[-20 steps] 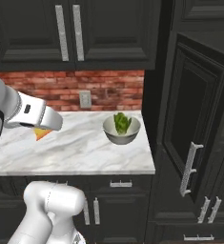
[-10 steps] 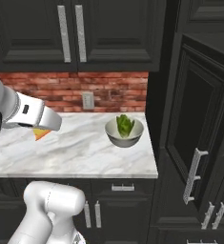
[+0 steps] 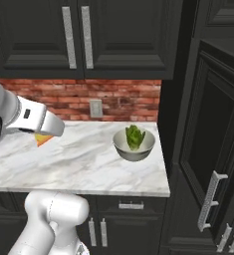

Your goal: Pick the cheese from the fridge and the cheese grater from the cabinet and place them next to the salad bowl.

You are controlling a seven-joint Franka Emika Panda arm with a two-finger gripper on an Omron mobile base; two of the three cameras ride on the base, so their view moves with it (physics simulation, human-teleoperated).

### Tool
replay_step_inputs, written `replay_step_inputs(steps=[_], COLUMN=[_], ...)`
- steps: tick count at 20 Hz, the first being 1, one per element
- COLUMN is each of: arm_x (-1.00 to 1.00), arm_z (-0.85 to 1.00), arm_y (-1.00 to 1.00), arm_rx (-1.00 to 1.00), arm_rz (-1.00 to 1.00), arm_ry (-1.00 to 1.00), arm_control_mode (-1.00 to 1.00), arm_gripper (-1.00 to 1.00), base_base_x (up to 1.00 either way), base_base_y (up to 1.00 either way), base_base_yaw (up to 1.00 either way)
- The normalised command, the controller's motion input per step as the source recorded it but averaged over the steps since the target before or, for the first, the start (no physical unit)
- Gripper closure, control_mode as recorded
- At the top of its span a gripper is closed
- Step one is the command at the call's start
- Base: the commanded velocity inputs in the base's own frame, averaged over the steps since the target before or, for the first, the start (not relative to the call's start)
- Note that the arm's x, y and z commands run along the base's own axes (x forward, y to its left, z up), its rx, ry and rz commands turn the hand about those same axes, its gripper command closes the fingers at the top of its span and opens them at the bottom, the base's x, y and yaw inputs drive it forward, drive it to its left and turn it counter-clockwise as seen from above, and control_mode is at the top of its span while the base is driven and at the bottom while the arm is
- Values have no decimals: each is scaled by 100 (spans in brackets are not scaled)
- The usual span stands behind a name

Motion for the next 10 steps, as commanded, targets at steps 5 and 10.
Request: replay_step_inputs(steps=[5,10], arm_x=[8,6], arm_z=[-1,-12], arm_y=[0,0], arm_rx=[0,0], arm_rz=[2,1], arm_ry=[-3,-5], arm_control_mode=[-100,-100], arm_gripper=[100,100], base_base_x=[15,0], base_base_y=[0,0], base_base_yaw=[5,0])
